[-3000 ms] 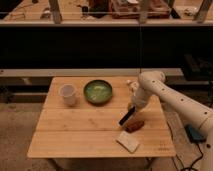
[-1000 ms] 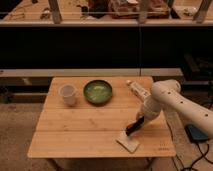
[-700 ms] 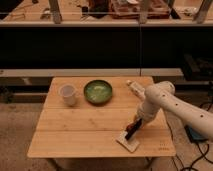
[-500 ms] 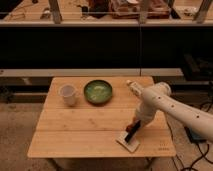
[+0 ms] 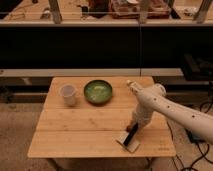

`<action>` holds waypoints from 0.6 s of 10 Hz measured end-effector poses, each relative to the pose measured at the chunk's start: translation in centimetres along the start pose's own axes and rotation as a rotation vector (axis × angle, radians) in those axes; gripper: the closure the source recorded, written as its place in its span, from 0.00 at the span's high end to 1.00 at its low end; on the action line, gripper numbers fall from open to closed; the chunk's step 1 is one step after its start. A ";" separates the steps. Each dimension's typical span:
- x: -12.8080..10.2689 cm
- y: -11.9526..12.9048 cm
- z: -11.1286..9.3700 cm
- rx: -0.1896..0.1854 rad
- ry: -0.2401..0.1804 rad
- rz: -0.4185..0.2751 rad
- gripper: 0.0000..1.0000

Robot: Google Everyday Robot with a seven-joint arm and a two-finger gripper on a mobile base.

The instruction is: Place the eraser on the white sponge

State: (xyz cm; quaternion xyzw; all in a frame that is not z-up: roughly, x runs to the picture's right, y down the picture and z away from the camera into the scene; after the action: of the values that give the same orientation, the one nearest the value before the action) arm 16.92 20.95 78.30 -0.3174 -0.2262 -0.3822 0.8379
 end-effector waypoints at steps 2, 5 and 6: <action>-0.6 0.1 0.3 -0.008 -0.029 -0.042 0.00; -1.3 0.3 0.3 -0.013 -0.035 -0.070 0.00; -1.5 0.5 0.3 -0.020 -0.029 -0.079 0.00</action>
State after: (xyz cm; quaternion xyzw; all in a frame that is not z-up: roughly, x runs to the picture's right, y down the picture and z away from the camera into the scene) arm 16.32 22.18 77.39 -0.3221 -0.2467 -0.4125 0.8156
